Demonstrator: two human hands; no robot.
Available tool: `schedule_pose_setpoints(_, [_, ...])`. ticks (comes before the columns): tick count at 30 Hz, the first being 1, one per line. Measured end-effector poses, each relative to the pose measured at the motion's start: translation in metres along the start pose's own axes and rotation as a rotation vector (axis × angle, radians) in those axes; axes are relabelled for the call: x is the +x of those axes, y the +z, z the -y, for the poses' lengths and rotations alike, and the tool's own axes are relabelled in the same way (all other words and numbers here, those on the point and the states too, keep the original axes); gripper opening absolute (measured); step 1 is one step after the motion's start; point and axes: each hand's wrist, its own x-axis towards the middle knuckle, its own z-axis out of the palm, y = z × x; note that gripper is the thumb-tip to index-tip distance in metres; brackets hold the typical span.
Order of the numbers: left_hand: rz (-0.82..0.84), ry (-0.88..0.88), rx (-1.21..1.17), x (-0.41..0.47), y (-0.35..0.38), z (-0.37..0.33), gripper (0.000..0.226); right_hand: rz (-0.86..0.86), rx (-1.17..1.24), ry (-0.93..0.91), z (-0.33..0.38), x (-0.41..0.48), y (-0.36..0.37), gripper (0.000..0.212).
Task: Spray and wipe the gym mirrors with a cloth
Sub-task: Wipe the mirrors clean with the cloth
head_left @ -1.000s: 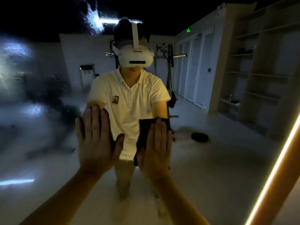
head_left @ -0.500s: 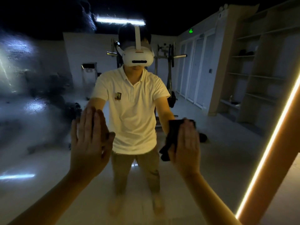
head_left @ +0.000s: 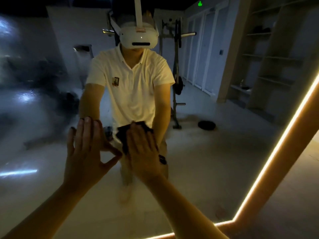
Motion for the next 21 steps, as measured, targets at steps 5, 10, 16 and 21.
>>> schedule_pose_setpoints(5, [0.003, 0.028, 0.035, -0.001, 0.001, 0.004, 0.119, 0.016, -0.037, -0.198, -0.001, -0.005, 0.004, 0.06])
schedule_pose_setpoints(10, [0.009, 0.018, 0.069, -0.001, 0.002, 0.003, 0.125, 0.058, -0.151, -0.125, -0.07, -0.06, -0.016, 0.05])
schedule_pose_setpoints(16, [0.032, 0.005, 0.075, -0.001, 0.004, 0.004, 0.126, 0.078, -0.117, 0.242, -0.145, -0.103, -0.055, 0.076])
schedule_pose_setpoints(21, [0.037, -0.01, 0.052, 0.0, 0.002, 0.001, 0.124, 0.008, 0.045, 0.552, -0.102, -0.089, -0.039, 0.08])
